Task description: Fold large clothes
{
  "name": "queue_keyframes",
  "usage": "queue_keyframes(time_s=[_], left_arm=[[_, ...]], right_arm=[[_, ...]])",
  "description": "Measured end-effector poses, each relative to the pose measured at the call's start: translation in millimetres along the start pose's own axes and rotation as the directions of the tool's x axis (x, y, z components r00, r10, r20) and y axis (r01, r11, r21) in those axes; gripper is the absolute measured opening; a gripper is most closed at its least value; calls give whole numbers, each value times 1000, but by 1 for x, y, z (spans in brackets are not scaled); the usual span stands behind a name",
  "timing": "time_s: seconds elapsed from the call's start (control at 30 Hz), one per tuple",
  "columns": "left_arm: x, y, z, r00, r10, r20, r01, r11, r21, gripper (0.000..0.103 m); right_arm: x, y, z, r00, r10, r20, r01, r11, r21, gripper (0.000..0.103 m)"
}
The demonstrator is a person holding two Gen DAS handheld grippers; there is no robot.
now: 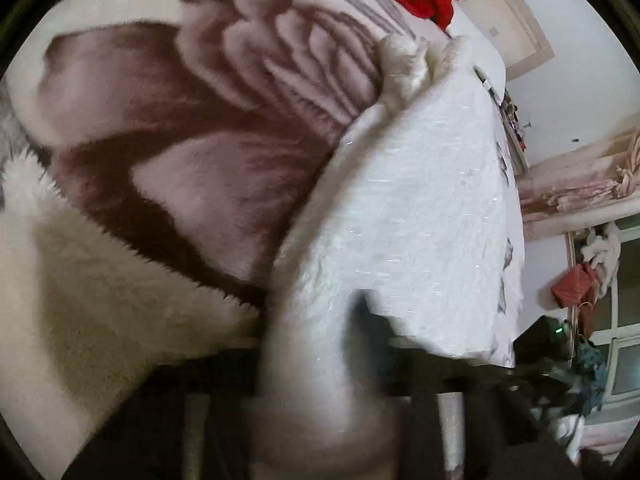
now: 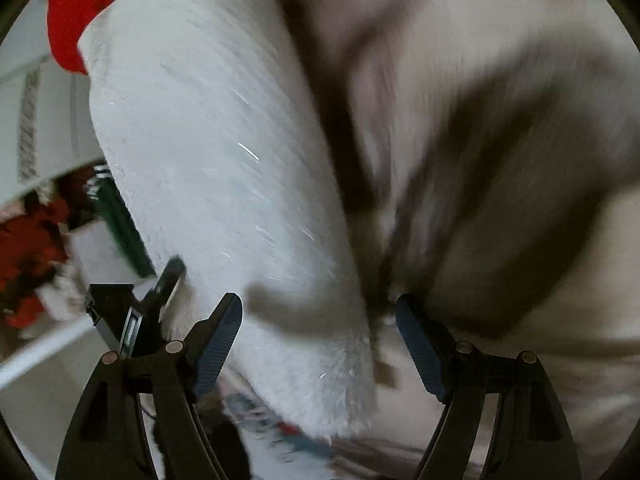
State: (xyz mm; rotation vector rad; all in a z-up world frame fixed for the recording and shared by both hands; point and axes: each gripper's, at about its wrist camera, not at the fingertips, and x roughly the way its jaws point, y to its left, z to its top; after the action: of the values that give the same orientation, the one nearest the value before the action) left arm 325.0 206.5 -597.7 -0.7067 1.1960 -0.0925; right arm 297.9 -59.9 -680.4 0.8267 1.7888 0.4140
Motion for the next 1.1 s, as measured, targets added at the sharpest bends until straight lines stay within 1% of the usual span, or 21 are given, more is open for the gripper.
queue_keyframes(time_s=[0.03,0.07,0.13,0.27,0.4,0.5,0.53,0.57,0.63,0.67,0.7,0.73,0.8,0.83,0.87,0.9,0.93,0.97,1.0,1.03,1.1], left_arm=[[-5,-5,-2,1000,7,21,-7,1000,12,15],[-13,-11,-7,999,16,50,-17,999,31,13],[-23,-17,-14,996,25,82,-28,999,34,11],[-56,-30,-34,994,0,112,-1,1000,9,7],[-99,-46,-77,995,9,101,-9,1000,5,7],[-125,-44,-137,999,27,34,-25,998,-56,7],[-126,-39,-154,999,37,1,-37,996,-77,7],[-126,-30,-181,998,44,-50,-50,993,-110,7],[-116,-15,-212,992,49,-113,-66,986,-156,8],[-108,-8,-223,989,48,-137,-71,984,-164,9],[-102,-3,-230,987,36,-159,-65,982,-178,10],[-94,2,-232,982,17,-187,-55,978,-200,12],[-92,4,-228,976,-10,-217,-40,974,-225,16],[-98,1,-224,976,-20,-215,-27,976,-215,17],[-108,-4,-218,978,-6,-208,-35,980,-196,26],[-117,-9,-212,980,-1,-201,-36,982,-183,37],[-125,-12,-205,982,-7,-190,-26,985,-173,44],[-130,-15,-189,986,-14,-168,-15,985,-170,56],[-133,-16,-179,989,-25,-146,-1,985,-175,58],[-131,-20,-162,991,-61,-116,39,983,-181,58],[-118,-34,-128,993,-86,-85,73,986,-149,59]], right_arm=[[3,-7,-2,999,39,28,-39,999,13,81],[3,-8,-3,995,72,69,-73,997,13,72],[4,-4,-4,982,147,120,-150,989,15,25],[-8,13,-21,985,99,144,-99,995,-6,19],[-52,24,-60,987,102,122,-95,994,-59,18],[-85,16,-116,996,64,56,-57,992,-114,18],[-93,4,-144,999,46,15,-44,993,-109,18],[-94,-3,-157,999,36,-3,-36,994,-102,18],[-91,-33,-198,998,-14,-58,9,997,-76,19],[-83,-52,-214,995,-50,-91,44,997,-65,19],[-78,-62,-220,992,-71,-102,65,996,-65,19],[-68,-75,-223,988,-100,-116,94,994,-60,21],[-51,-97,-213,980,-129,-149,128,992,-14,26],[-47,-104,-205,976,-139,-166,143,990,10,34],[-50,-106,-198,975,-147,-168,153,988,24,36],[-53,-97,-191,975,-154,-157,159,987,20,40],[-67,-92,-184,979,-160,-127,160,987,-11,52],[-79,-87,-178,981,-165,-98,162,986,-32,63],[-90,-80,-170,983,-168,-69,165,985,-51,64],[-107,-71,-156,986,-165,-24,162,984,-77,65],[-122,-58,-132,987,-159,21,161,983,-91,68]])
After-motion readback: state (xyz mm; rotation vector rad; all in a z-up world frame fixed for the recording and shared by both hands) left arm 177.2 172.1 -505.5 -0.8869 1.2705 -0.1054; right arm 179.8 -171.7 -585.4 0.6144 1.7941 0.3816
